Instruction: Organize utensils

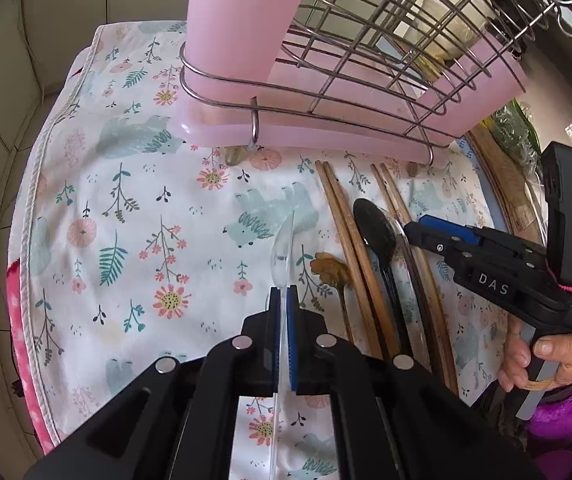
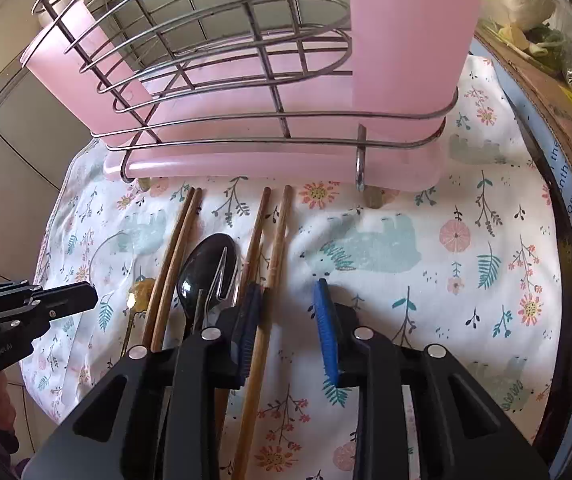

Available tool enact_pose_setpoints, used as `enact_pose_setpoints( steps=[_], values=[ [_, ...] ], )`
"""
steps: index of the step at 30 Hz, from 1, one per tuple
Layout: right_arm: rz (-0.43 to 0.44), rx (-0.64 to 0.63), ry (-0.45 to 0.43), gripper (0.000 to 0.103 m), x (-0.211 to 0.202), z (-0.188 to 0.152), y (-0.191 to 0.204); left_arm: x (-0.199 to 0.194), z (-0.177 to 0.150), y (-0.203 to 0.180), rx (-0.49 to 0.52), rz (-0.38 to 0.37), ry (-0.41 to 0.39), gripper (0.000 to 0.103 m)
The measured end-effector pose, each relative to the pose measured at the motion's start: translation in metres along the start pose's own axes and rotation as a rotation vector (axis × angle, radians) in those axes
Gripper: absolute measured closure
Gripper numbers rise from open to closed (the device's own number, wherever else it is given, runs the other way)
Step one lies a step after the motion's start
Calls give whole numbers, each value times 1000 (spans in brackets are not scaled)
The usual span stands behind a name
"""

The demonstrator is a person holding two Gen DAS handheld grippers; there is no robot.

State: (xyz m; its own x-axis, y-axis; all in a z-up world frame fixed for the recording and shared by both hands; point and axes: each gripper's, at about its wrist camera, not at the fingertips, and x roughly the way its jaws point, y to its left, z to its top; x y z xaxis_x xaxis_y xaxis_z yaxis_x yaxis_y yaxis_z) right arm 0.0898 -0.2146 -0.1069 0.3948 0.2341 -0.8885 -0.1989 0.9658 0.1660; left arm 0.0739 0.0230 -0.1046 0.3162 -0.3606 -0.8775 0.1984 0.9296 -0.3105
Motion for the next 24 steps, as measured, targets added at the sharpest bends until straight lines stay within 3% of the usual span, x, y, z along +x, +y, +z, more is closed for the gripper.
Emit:
enact_pose_setpoints(
  steps=[1, 3, 13, 24],
  values=[
    [0, -3, 0, 90, 0, 0, 1, 2, 1, -1, 11, 8, 8, 100],
    [0, -8, 6, 95, 0, 0, 2, 4, 6, -5, 36, 22, 19, 100],
    [-80, -61, 60, 95, 3, -5, 15, 21, 25, -28, 155, 118, 67, 95],
    [-139, -83, 29, 95, 14, -8, 40, 29, 29, -35, 157, 139, 63, 93]
  ],
)
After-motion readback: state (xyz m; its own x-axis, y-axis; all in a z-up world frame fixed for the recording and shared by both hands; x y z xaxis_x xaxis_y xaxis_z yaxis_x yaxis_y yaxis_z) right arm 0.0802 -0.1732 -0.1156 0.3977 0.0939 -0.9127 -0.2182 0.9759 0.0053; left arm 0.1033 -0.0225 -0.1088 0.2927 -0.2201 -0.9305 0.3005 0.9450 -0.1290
